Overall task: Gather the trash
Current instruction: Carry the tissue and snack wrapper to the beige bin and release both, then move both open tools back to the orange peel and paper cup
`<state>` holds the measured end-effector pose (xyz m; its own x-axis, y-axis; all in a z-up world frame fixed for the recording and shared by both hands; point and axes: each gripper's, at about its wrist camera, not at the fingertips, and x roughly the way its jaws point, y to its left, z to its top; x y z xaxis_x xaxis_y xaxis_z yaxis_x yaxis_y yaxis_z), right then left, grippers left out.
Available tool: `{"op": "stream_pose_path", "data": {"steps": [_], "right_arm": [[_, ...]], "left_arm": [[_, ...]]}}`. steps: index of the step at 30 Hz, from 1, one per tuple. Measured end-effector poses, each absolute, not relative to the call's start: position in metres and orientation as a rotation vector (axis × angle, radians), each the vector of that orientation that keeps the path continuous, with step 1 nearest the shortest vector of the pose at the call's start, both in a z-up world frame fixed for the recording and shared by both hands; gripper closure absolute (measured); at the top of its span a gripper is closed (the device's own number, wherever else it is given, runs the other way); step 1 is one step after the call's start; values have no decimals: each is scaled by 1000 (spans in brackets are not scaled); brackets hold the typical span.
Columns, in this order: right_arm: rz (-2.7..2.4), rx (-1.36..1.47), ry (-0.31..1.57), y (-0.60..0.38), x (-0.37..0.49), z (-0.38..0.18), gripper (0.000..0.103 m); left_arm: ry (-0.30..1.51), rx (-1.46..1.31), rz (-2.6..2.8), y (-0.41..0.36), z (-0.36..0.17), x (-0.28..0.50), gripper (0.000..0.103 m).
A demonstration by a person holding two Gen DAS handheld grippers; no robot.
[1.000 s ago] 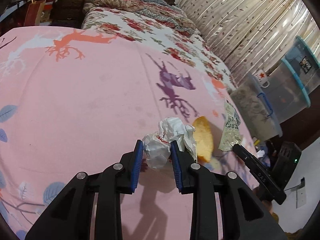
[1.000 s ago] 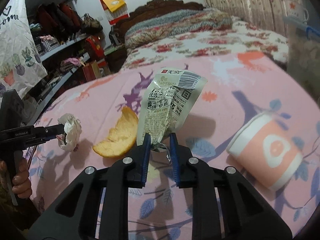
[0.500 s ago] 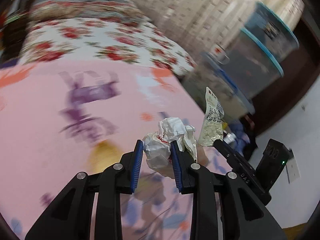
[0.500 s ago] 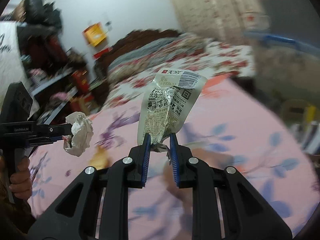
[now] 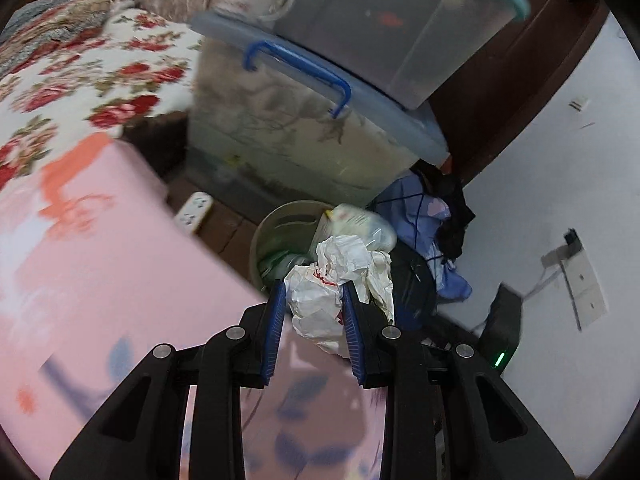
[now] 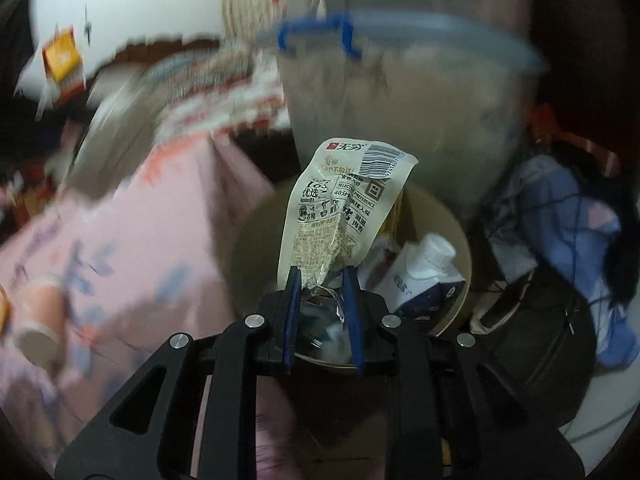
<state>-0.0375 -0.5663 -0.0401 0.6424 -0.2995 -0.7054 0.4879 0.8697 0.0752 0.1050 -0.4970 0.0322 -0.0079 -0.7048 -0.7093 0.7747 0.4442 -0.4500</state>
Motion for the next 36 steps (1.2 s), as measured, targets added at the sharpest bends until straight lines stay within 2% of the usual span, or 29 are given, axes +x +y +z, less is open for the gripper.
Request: {"op": "stream_pose_path", "data": {"steps": [1, 2, 3, 4, 9, 13, 18, 22, 27, 32, 33, 34, 36], "right_arm": [[-453, 262, 774, -573, -33, -46, 72], [-454, 263, 774, -578, -32, -49, 56], [-455, 275, 741, -582, -35, -49, 29], [-456, 282, 704, -582, -41, -46, 22], [-505, 371, 544, -582, -76, -34, 27], [-463, 479, 478, -578, -89, -27, 31], [-299, 555, 451, -541, -79, -13, 37], [-150, 558, 488, -495, -54, -11, 38], [16, 504, 565, -433, -17, -12, 38], [111, 499, 646, -391, 9, -21, 36], [121, 503, 663, -384, 14, -25, 33], [124, 502, 675, -381, 17, -28, 28], [129, 488, 705, -372, 26, -33, 25]], "left_arm": [[1074, 71, -1167, -515, 25, 108, 75], [1088, 65, -1159, -526, 19, 111, 66], [1118, 70, -1139, -541, 8, 115, 46], [1144, 87, -1104, -553, -1, 116, 41], [1201, 101, -1088, -562, -19, 118, 47], [1170, 69, -1141, -527, 9, 113, 47], [998, 29, -1234, -427, 77, 91, 46], [871, 70, -1125, -325, 98, 82, 44], [873, 61, -838, -208, 85, 91, 36], [933, 6, -601, -125, 52, 103, 32], [955, -9, -564, -113, 43, 104, 27], [972, -13, -533, -104, 34, 104, 27], [1012, 1, -496, -94, 15, 104, 26]]}}
